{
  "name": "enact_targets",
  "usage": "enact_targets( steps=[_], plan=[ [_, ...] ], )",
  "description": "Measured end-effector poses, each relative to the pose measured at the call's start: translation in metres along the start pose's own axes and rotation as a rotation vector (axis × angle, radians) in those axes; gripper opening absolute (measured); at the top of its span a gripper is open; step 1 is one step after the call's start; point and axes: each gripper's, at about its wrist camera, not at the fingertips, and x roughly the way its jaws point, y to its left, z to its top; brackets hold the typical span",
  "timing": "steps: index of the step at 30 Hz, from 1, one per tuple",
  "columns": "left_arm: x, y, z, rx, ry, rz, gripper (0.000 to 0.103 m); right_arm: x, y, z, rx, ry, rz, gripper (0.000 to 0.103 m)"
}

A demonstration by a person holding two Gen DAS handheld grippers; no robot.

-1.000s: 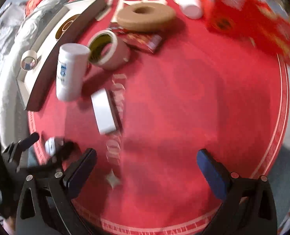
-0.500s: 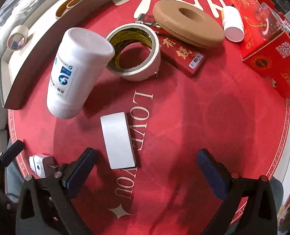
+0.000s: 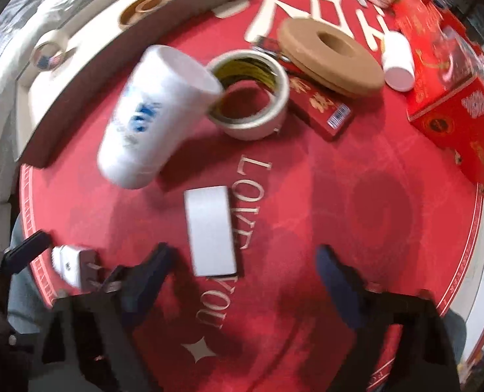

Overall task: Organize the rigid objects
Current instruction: 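Grasp white plug with left tool while right tool grasps white rectangular block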

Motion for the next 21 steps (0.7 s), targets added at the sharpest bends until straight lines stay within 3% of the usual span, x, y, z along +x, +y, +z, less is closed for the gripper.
enact_targets(
  steps=[1, 2, 8, 17, 21],
  plan=[
    [-0.003, -0.002, 0.000, 0.012, -0.003, -0.009, 0.060, -0.004, 0.003, 0.002, -0.017, -0.002, 0.002, 0.051],
    [-0.003, -0.002, -0.001, 0.014, 0.006, -0.026, 0.060, -0.006, 0.006, 0.003, -0.027, -0.002, 0.003, 0.027],
    [-0.012, 0.014, -0.003, -0.045, 0.014, -0.072, 0.060, -0.010, -0.009, -0.001, 0.016, -0.008, 0.056, 0.025],
    [-0.085, 0.031, 0.020, -0.070, -0.166, -0.078, 0.060, -0.062, -0.052, -0.004, 0.114, -0.124, 0.093, 0.026],
    [-0.128, 0.030, 0.055, -0.075, -0.269, -0.099, 0.060, -0.107, -0.065, 0.014, 0.132, -0.232, 0.113, 0.026]
  ],
)
